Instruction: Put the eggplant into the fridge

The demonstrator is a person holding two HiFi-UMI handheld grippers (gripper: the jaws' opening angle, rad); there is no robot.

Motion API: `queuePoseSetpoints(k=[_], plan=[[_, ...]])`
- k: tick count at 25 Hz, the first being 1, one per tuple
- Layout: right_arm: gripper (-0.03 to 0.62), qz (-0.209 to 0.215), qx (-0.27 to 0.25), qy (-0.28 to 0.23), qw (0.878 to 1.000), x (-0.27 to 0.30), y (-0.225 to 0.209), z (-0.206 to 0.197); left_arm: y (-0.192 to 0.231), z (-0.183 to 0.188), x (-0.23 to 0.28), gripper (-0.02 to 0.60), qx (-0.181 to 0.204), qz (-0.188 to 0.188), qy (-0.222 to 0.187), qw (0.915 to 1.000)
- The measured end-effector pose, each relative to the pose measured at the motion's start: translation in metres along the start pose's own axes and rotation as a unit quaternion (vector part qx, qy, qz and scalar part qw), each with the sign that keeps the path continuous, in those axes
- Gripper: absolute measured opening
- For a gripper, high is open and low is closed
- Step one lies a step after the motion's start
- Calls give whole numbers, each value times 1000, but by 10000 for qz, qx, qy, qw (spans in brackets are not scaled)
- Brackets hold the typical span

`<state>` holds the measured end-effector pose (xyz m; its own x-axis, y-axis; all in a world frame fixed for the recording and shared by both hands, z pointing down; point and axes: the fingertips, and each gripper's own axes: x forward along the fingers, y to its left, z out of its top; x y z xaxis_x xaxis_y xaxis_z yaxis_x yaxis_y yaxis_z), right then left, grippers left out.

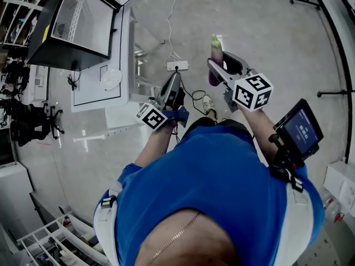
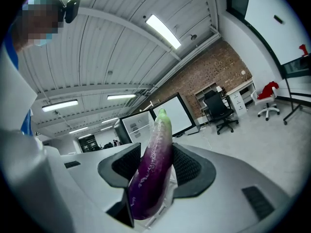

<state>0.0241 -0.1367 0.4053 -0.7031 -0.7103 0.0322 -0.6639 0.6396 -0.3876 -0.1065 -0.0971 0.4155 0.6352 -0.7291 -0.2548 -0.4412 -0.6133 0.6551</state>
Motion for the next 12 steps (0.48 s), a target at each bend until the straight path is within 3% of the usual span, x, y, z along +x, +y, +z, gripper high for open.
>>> queuePoseSetpoints(k=[12], plan=[[209, 16, 69, 131, 9999, 0, 1, -13, 5, -5, 3, 8, 5, 42, 94, 9999]])
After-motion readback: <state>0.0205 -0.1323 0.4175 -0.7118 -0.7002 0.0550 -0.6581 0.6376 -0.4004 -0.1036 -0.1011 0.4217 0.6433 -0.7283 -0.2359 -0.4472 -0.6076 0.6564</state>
